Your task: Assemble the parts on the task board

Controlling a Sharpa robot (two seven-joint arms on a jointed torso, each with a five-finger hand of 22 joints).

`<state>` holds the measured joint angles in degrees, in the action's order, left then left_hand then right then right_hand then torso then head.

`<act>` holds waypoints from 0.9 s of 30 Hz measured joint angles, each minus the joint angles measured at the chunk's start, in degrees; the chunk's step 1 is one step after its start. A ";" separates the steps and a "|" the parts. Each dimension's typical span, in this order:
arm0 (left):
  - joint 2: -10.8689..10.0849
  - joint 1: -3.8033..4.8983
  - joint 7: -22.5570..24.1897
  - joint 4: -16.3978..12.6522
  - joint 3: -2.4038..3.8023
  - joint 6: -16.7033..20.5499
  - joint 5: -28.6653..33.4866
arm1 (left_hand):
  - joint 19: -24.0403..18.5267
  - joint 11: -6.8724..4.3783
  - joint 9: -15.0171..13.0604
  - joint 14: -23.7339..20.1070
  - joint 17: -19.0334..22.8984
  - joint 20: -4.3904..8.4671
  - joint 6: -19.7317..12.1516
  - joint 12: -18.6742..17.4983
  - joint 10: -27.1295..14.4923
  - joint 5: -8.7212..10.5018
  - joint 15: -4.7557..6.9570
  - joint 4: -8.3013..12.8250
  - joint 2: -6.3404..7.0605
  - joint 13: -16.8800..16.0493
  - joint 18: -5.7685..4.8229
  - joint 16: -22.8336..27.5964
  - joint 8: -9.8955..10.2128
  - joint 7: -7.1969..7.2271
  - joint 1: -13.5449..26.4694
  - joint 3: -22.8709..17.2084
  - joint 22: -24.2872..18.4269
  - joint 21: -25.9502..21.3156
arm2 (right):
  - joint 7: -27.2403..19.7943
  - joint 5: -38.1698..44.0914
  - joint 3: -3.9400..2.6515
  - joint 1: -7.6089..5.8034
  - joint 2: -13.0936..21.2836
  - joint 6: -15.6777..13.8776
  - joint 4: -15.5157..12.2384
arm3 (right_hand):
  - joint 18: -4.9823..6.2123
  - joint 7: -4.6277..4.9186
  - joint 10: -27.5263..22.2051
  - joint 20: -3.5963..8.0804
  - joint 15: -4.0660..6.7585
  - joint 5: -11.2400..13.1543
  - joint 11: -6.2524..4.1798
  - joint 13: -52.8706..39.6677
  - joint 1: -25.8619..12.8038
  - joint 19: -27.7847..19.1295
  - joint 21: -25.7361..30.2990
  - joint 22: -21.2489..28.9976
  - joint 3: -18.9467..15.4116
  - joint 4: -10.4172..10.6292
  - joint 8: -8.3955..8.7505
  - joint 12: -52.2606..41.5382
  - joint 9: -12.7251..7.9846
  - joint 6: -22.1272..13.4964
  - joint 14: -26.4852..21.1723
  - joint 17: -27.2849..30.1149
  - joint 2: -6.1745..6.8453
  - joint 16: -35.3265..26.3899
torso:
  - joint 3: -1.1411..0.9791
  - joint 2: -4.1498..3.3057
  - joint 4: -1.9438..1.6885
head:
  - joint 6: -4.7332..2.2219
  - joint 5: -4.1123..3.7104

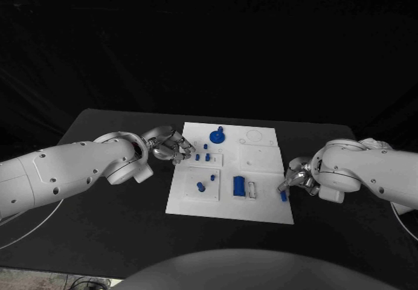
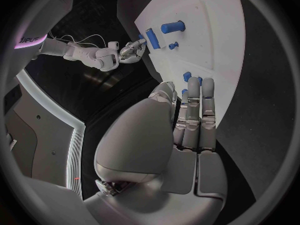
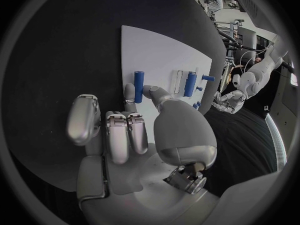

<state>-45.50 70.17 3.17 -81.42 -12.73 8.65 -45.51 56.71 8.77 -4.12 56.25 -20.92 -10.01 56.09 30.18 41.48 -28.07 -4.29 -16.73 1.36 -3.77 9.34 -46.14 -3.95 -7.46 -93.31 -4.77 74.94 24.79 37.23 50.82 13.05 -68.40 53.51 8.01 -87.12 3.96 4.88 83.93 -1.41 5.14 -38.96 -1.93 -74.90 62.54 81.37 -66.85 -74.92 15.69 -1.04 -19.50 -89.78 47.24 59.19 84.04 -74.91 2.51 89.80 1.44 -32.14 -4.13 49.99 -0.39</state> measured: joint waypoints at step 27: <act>0.30 0.00 -0.22 0.24 0.00 -0.34 0.01 | 0.00 0.00 0.00 0.00 0.05 0.00 0.00 0.00 0.00 0.00 0.00 0.00 0.00 0.00 0.00 0.00 0.00 0.00 0.00 0.00 -0.02 0.22 | 0.39 -5.78 0.26 -2.37 -0.73 -0.70 -5.04 | 0.00 -0.63 -0.01 -0.01 0.00 0.84 0.02 -0.05 -0.57 0.00 0.22 0.00 0.40 0.25 -0.21 0.00 0.73 -0.89 0.00 0.01 -0.54 0.00 | 0.01 0.00 -0.03 | 0.00 -0.32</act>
<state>-45.20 70.17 2.95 -81.17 -12.73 8.32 -45.50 56.71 8.77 -4.11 56.25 -20.87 -10.01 56.09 30.18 41.48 -28.07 -4.29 -16.73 1.36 -3.77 9.34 -46.14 -3.95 -7.45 -93.31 -4.77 74.93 25.01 37.62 45.04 13.31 -70.77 52.78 7.30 -92.16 3.96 4.25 83.92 -1.42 5.13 -38.12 -1.91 -74.95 61.97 81.37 -66.63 -74.92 16.10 -0.79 -19.72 -89.78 47.97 58.30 84.03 -74.90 1.96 89.80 1.45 -32.14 -4.16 49.99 -0.71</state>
